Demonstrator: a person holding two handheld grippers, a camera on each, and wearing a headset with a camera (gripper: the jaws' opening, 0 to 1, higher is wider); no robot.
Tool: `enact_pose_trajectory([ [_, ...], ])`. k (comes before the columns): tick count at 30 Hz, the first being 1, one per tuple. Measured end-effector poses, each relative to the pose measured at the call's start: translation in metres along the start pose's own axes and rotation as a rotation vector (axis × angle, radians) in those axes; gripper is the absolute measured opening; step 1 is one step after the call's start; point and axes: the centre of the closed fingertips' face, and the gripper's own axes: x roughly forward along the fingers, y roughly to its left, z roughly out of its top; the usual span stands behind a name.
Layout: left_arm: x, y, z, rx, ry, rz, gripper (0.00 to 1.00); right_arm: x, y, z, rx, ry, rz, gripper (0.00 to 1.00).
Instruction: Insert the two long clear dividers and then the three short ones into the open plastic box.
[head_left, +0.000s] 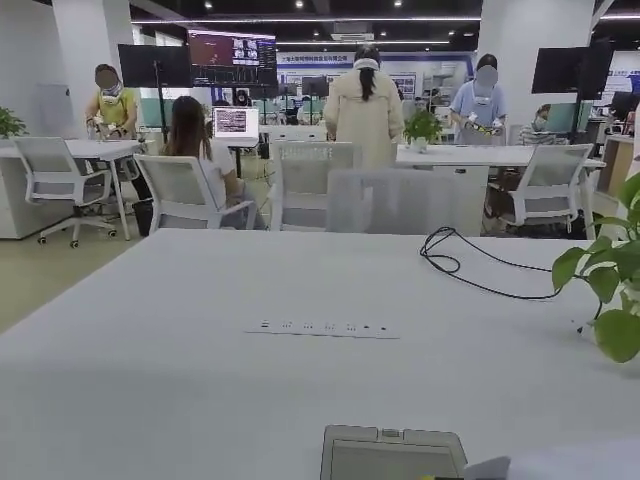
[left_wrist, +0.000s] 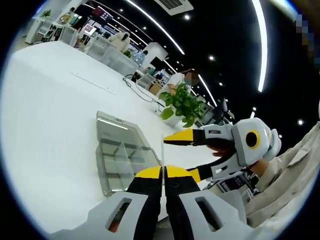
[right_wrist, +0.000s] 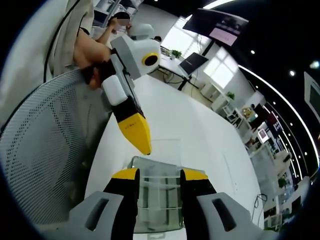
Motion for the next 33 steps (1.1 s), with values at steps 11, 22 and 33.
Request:
enact_pose_trajectory([
  [11, -0.005, -0.003, -0.005, 0.318, 0.080, -0.014, 0.00, -0.013, -0.007, 0.015, 0.249, -0.129, 0.068, 0.34],
  [22, -0.008, -0.027, -0.029, 0.519, 0.192, -0.176, 0.00, -0.029, 0.017, 0.025, 0.330, -0.182, 0.257, 0.33],
  [33, -0.014, -0.053, -0.050, 0.612, 0.256, -0.334, 0.00, -0.044, 0.057, 0.024, 0.390, -0.163, 0.479, 0.20],
])
